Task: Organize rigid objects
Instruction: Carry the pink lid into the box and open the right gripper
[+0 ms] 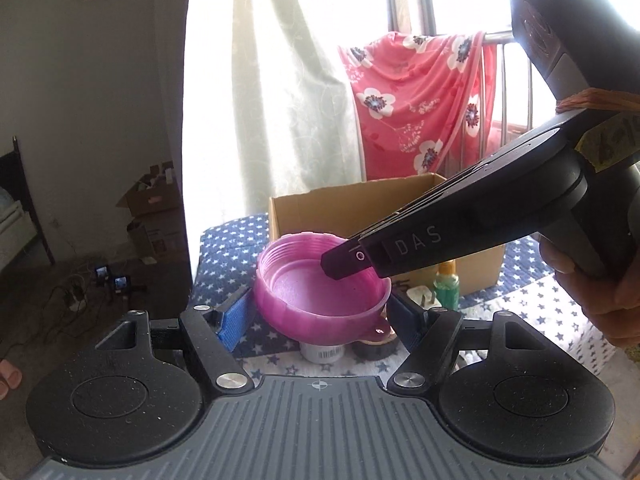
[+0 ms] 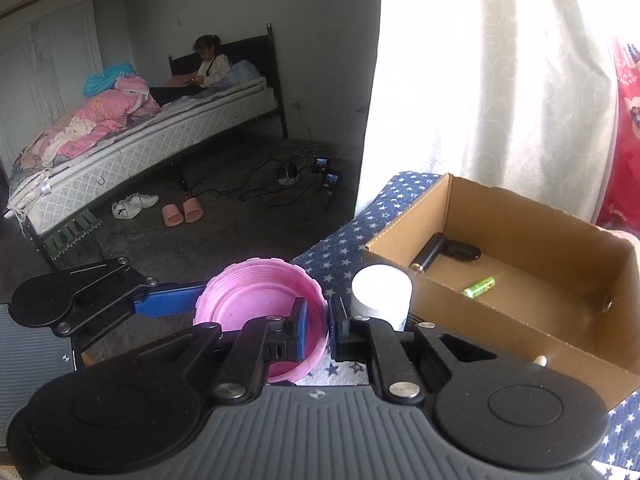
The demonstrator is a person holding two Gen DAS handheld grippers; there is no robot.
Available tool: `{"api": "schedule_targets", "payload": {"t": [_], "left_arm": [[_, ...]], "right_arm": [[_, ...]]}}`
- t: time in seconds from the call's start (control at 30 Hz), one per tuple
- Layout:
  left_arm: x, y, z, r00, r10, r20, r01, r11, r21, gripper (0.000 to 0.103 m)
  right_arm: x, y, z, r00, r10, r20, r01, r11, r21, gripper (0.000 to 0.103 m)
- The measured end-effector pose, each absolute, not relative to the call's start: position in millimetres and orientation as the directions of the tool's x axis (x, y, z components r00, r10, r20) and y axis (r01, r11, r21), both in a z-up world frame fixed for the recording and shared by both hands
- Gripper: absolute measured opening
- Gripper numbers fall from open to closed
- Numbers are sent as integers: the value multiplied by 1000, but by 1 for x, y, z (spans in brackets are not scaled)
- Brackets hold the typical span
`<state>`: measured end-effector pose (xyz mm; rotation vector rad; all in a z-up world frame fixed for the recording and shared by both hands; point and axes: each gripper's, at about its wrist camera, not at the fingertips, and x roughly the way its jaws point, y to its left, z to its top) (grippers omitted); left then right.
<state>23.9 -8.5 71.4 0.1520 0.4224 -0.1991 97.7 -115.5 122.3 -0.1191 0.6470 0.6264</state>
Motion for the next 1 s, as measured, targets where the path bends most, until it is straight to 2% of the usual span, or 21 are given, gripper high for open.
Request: {"api": "schedule_targets", "payload": {"t": [0.17, 0.3, 0.53, 0.83, 1.0], "left_arm": [[46, -12, 92, 910, -173, -376, 235, 964, 127, 73], [82, -11, 109, 891, -211, -401, 281, 952, 124, 73], [171, -26, 114, 784, -301, -543, 391, 919, 56, 73], [269, -54, 62, 568, -326, -755, 454, 890, -43, 73], [290, -53, 36, 475, -299, -828, 455, 889, -60, 73]], "right_arm": [[120, -121, 149, 647, 504, -572, -577, 814, 65, 12], [156, -130, 161, 629, 498, -597, -555, 825, 104, 12], [236, -156, 150, 567, 447, -692, -474, 864, 170, 12], [333, -196, 73, 370, 434, -821, -357, 883, 305, 12], [357, -202, 37, 275, 429, -861, -333, 882, 333, 12]]}}
